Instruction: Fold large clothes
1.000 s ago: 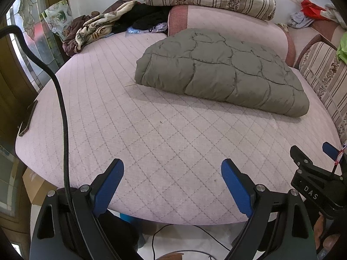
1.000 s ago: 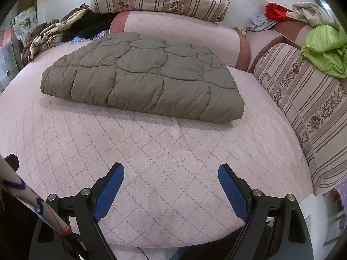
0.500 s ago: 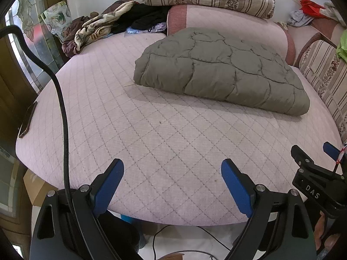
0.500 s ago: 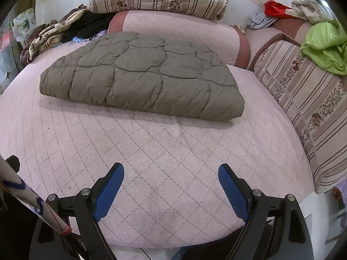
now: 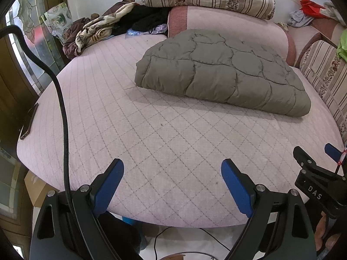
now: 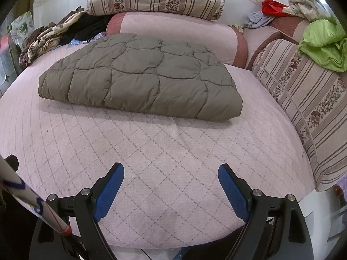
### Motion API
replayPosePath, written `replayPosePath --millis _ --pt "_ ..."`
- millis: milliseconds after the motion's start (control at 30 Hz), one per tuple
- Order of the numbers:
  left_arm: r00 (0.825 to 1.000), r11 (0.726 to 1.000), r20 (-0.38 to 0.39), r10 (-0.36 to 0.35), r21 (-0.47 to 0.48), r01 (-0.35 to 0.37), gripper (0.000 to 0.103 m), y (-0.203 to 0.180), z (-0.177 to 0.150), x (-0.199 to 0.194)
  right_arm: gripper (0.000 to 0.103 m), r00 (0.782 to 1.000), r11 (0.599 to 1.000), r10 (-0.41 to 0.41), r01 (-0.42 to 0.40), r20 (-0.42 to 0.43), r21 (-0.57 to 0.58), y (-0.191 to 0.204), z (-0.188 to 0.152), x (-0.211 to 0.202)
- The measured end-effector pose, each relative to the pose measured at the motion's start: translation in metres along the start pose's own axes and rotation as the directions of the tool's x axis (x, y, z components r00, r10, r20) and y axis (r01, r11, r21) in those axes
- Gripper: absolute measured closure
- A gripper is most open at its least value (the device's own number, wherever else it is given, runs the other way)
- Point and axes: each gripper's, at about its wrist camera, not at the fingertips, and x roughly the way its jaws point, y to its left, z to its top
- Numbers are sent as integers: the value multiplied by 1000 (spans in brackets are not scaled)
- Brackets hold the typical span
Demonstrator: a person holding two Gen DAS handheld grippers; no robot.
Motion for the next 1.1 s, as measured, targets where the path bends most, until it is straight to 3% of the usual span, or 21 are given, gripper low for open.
replayPosePath --millis 1100 --pt "999 999 -6 37 -39 -37 12 18 3 9 12 1000 1000 25 -25 3 -7 6 0 1"
